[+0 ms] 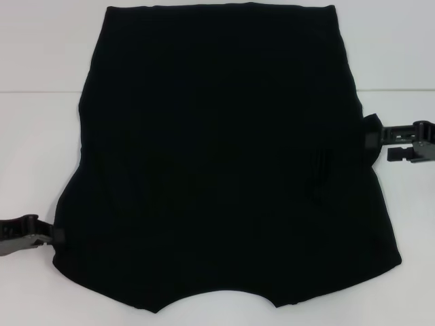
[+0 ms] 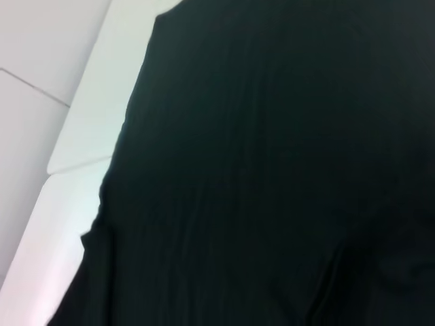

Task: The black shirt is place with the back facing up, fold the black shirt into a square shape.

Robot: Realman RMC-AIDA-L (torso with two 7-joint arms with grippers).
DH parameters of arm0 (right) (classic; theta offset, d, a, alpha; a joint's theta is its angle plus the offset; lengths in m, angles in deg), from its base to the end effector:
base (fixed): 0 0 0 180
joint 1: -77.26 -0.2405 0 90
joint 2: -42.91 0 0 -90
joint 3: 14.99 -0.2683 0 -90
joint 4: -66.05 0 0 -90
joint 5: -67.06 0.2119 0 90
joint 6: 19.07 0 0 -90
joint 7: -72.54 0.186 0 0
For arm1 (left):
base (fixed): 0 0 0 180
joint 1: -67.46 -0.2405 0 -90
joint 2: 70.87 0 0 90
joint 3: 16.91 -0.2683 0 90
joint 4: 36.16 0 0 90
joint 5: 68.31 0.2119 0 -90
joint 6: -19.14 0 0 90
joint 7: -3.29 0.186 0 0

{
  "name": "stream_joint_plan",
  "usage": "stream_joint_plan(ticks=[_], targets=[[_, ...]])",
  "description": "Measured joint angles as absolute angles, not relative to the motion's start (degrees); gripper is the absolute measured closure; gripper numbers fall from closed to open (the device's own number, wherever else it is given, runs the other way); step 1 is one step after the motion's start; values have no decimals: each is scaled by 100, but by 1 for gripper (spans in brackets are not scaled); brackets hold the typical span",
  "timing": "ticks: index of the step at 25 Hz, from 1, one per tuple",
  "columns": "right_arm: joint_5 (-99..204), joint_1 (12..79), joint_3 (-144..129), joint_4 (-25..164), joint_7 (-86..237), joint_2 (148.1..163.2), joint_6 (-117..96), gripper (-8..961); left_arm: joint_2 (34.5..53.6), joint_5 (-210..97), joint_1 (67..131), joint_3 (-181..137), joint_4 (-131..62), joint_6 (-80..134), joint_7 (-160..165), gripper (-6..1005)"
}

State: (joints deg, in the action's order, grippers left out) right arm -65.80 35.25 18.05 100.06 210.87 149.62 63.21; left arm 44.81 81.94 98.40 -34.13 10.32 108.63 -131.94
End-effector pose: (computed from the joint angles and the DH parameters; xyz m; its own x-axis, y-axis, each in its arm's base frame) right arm 0.2837 0.4290 0.0391 0.2036 -0.8856 -0.4174 -0.9775 -0.2077 -0.0361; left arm -0.3650 0.3366 0.0227 0.0328 0.9198 0.3909 0.9968 -0.0015 -0.0801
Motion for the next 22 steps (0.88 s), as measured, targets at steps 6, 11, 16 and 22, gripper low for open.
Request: stream_joint_plan(ticks=[6, 11, 16, 22], targets=[[-7034, 3530, 1831, 10008, 21087, 14853, 6710, 102, 4426, 7582, 9878, -3348, 965, 11445, -12722, 972], [-7588, 3645, 1832, 10139, 21088, 14811, 7119, 102, 4389, 7525, 9977, -3356, 886, 11364, -12743, 971], [-7878, 3746, 1842, 10176, 21026, 14821, 7261, 101, 4320, 7553, 10092, -3355, 675, 11121, -12769, 971], [-8108, 3748, 1851, 10140, 20765, 14996, 7219, 101, 4308, 7538, 10142, -3366, 663, 11079, -12777, 971]])
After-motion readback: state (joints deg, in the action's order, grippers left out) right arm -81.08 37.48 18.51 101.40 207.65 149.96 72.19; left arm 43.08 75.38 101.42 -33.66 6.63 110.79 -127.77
